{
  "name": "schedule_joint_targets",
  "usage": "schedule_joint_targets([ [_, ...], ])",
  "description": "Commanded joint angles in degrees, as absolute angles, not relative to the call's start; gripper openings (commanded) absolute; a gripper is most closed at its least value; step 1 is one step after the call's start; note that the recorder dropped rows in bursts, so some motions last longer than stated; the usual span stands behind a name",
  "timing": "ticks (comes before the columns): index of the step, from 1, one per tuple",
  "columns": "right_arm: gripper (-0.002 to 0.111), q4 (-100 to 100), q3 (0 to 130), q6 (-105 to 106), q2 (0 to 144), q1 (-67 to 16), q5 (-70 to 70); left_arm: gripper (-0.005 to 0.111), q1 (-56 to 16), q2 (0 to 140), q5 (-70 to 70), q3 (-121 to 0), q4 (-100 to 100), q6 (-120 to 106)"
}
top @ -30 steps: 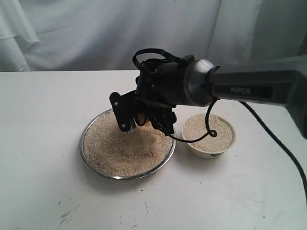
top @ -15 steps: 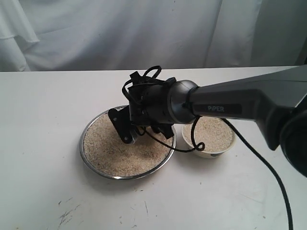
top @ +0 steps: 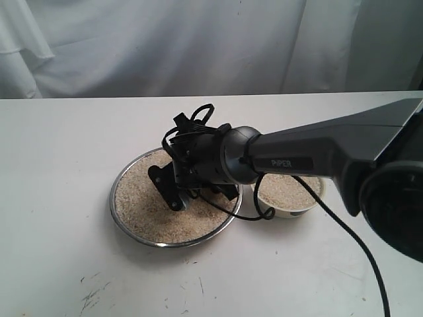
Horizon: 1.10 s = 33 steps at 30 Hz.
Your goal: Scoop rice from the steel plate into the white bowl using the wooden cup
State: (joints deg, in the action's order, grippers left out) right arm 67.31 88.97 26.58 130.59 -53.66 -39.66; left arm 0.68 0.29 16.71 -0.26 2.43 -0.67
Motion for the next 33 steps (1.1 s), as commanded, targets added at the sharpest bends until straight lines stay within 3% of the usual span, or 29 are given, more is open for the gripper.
schedule_joint_targets([
  [1,0.000,66.77,89.24,26.35,130.60,-54.39,-37.73,0.000,0.60,0.00,16.34,0.00,2.48,-0.49],
  [33,0.000,53.42,89.24,33.02,130.73,-55.54,-29.95,0.000,0.60,0.00,16.34,0.00,2.48,-0.49],
])
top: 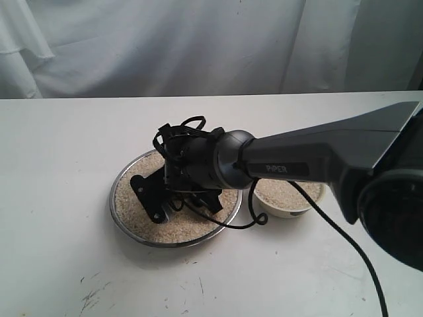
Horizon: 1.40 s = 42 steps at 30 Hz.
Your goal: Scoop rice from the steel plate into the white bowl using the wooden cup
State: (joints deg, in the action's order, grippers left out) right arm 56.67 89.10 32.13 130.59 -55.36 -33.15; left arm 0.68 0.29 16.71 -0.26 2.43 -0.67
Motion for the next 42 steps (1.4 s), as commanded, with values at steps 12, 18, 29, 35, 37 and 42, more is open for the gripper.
schedule_joint_targets([
  [12,0.000,45.33,89.24,37.38,130.73,-51.74,-28.71,0.000,0.60,0.00,16.34,0.00,2.48,-0.49],
  [18,0.000,38.74,89.24,41.36,130.73,-49.98,-27.09,0.000,0.60,0.00,16.34,0.00,2.48,-0.49],
  [29,0.000,22.18,89.24,53.63,130.73,-48.48,-23.97,0.000,0.60,0.00,16.34,0.00,2.48,-0.49],
  [35,0.000,18.00,89.24,57.17,131.79,-47.98,-23.85,0.000,0.60,0.00,16.34,0.00,2.48,-0.49],
  [37,0.000,18.00,89.24,57.17,132.28,-47.98,-23.94,0.000,0.60,0.00,16.34,0.00,2.48,-0.49],
  [42,0.000,17.96,89.24,57.17,133.34,-47.91,-23.81,0.000,0.60,0.00,16.34,0.00,2.48,-0.49],
])
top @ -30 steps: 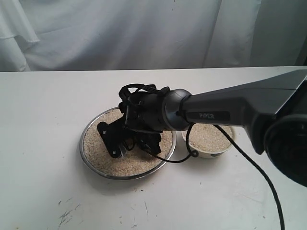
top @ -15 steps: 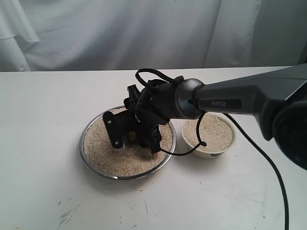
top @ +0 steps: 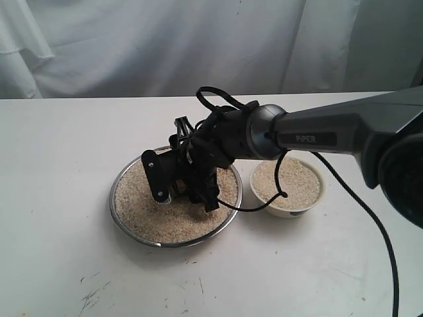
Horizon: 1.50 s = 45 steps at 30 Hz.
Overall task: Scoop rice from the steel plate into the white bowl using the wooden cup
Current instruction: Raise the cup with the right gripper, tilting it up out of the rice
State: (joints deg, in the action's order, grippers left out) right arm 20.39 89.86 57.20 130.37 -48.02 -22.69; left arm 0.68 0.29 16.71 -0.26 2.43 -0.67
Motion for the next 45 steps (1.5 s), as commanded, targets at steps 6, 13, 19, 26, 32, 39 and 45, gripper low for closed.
schedule_joint_targets([
  [6,0.000,17.15,89.24,57.17,133.50,-47.91,-23.81,0.000,0.60,0.00,16.34,0.00,2.48,-0.49],
  [13,0.000,14.93,89.24,57.88,132.63,-47.91,-25.51,0.000,0.60,0.00,16.34,0.00,2.48,-0.49],
  [19,0.000,0.00,89.24,70.40,132.51,-46.94,-27.65,0.000,0.60,0.00,16.34,0.00,2.48,-0.49],
  [26,0.000,-3.95,89.24,72.20,132.15,-45.61,-27.21,0.000,0.60,0.00,16.34,0.00,2.48,-0.49],
  [32,0.000,-4.58,89.24,72.45,132.15,-44.33,-27.60,0.000,0.60,0.00,16.34,0.00,2.48,-0.49],
  [39,0.000,-18.14,89.24,83.05,131.13,-43.29,-28.76,0.000,0.60,0.00,16.34,0.00,2.48,-0.49],
  [45,0.000,-31.29,89.24,90.80,131.13,-41.49,-30.44,0.000,0.60,0.00,16.34,0.00,2.48,-0.49],
])
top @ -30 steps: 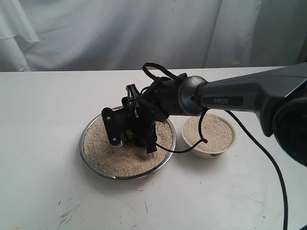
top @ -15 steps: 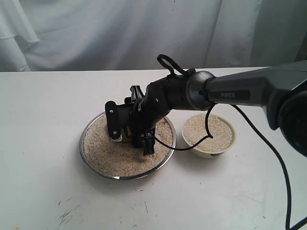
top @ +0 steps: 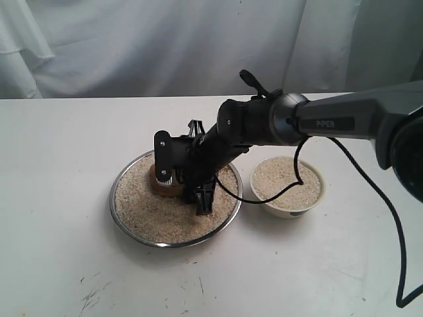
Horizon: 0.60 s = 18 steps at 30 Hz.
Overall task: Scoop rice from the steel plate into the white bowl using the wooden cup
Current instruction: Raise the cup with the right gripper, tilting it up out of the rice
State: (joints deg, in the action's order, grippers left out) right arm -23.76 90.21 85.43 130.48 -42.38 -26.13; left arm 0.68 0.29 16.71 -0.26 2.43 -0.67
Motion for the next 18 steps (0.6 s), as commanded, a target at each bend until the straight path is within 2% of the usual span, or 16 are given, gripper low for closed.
schedule_joint_targets([
  [1,0.000,-33.24,89.24,92.01,131.13,-41.00,-30.67,0.000,0.60,0.00,16.34,0.00,2.48,-0.49],
  [11,0.000,-38.84,89.24,97.32,130.49,-38.96,-31.14,0.000,0.60,0.00,16.34,0.00,2.48,-0.49],
  [18,0.000,-50.12,89.24,104.19,129.70,-37.36,-33.03,0.000,0.60,0.00,16.34,0.00,2.48,-0.49],
])
